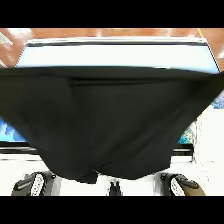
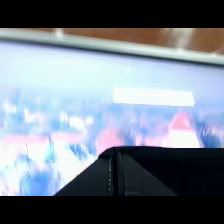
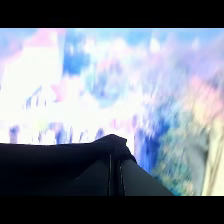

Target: Fold the shirts.

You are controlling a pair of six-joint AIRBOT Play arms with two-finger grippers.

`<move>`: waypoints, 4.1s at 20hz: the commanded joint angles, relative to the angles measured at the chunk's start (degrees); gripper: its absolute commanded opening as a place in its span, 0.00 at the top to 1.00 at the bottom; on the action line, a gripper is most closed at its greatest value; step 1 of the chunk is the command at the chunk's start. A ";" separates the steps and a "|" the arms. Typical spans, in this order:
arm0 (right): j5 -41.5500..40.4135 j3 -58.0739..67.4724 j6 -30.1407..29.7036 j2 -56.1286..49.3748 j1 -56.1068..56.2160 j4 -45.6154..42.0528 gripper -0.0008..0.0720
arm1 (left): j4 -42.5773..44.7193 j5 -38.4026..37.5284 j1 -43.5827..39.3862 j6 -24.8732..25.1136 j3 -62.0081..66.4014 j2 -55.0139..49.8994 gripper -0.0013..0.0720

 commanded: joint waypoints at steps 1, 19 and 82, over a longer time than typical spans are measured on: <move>-1.62 -8.98 1.14 -10.19 0.02 -0.74 0.90 | -1.77 3.15 0.02 0.00 -18.51 -3.54 0.93; -55.21 -11.72 -11.80 -44.33 1.97 26.27 0.90 | -15.96 60.35 -21.16 4.68 -17.64 -49.48 0.93; -4.13 -38.25 -5.70 -27.89 -22.38 10.36 0.13 | -13.18 10.78 -15.37 8.59 -57.48 -37.03 0.76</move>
